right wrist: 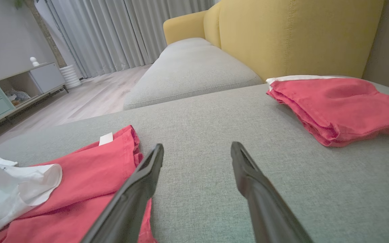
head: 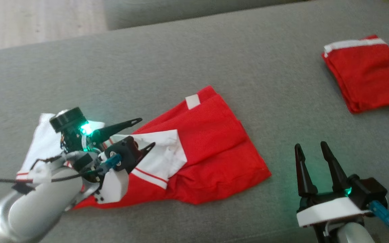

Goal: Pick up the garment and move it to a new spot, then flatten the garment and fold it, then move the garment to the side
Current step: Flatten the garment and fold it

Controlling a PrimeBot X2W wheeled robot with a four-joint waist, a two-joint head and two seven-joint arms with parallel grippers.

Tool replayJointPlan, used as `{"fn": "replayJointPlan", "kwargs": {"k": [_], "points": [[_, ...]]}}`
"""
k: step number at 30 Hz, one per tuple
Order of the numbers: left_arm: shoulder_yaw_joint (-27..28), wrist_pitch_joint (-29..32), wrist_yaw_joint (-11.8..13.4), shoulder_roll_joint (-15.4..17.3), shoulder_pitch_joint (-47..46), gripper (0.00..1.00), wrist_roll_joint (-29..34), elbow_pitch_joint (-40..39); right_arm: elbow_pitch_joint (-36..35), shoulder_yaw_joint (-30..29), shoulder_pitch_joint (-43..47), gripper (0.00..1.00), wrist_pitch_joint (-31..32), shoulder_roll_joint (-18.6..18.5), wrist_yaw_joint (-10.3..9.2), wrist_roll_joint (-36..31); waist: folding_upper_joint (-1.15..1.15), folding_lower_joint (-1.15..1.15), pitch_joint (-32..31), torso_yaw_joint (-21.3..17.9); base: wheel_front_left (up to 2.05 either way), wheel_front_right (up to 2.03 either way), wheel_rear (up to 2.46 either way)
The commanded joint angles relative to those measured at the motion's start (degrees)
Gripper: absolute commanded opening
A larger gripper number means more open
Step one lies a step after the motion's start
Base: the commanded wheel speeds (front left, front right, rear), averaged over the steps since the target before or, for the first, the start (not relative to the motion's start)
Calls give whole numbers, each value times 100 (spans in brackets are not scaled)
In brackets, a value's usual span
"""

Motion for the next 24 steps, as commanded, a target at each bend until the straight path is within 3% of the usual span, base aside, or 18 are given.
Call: {"fn": "replayJointPlan", "kwargs": {"k": [1, 6, 12, 20, 24], "points": [[142, -96, 13, 263, -396, 100, 30, -11, -173, 160, -230, 100, -23, -33, 37, 37, 0, -1, 134, -167, 0, 0, 0], [-668, -665, 12, 307, -1037, 100, -58, 904, -194, 94, -307, 100, -23, -33, 37, 137, 0, -1, 267, -413, 0, 0, 0], [-1267, -863, 12, 289, -1369, 100, -483, 1588, -206, 0, -347, 100, -23, -33, 37, 214, 0, -1, 382, -621, 0, 0, 0], [-1417, -1059, 12, 332, -1561, 100, -864, 1462, -212, -55, -329, 100, -23, -33, 37, 261, 0, -1, 437, -732, 0, 0, 0], [-1434, -764, 11, 508, -1485, 100, -797, 1119, -188, -43, -306, 100, -23, -33, 37, 263, 0, -1, 391, -767, 0, 0, 0]]}}
